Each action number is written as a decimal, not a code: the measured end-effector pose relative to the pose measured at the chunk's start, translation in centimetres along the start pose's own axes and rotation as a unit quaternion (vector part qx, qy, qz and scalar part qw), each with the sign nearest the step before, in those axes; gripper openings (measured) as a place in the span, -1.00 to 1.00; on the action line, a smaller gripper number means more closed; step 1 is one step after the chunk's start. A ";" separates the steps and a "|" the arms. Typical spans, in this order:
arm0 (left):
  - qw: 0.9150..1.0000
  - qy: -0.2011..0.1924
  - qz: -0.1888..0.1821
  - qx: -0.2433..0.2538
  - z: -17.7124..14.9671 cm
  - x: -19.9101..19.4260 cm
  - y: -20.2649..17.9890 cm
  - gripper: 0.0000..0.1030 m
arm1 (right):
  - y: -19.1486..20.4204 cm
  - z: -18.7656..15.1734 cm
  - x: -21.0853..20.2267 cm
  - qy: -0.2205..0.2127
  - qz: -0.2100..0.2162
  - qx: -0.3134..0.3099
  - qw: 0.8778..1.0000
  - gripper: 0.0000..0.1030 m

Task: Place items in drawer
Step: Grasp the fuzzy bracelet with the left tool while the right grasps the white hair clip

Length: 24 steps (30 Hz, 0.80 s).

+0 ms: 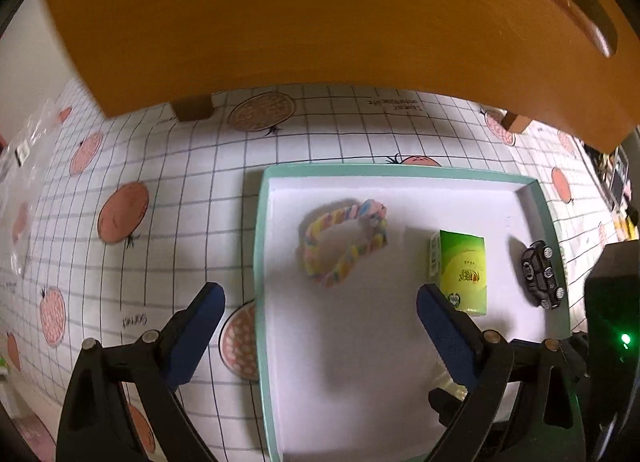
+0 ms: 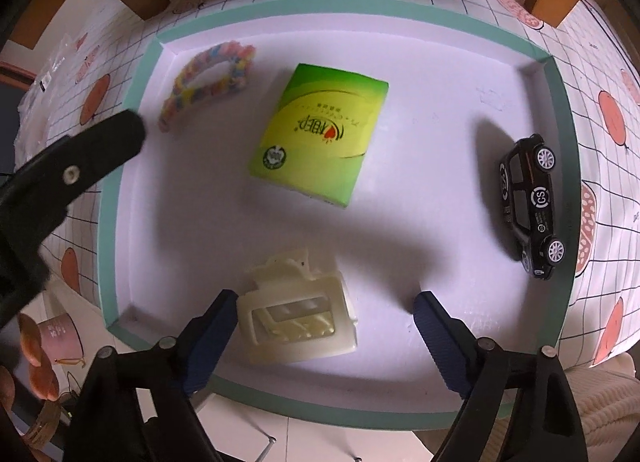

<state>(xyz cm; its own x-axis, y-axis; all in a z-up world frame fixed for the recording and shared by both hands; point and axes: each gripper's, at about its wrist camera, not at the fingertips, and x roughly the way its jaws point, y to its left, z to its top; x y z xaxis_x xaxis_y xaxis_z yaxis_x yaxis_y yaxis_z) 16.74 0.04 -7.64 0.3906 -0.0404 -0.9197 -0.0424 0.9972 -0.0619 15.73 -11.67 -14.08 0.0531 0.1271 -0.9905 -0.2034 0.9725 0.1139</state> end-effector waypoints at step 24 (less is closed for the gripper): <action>0.996 0.031 0.032 0.083 0.6 4.7 -2.6 -0.09 | -2.5 2.9 -0.1 -0.026 0.005 0.040 0.999 0.08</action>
<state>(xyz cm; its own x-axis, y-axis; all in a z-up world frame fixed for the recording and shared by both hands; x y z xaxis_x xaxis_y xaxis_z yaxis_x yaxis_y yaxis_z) 19.22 -2.75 -11.57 0.3346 0.0242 -0.9421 0.0887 0.9944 0.0570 19.03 -13.53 -14.02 0.1027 0.1454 -0.9840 -0.1247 0.9833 0.1323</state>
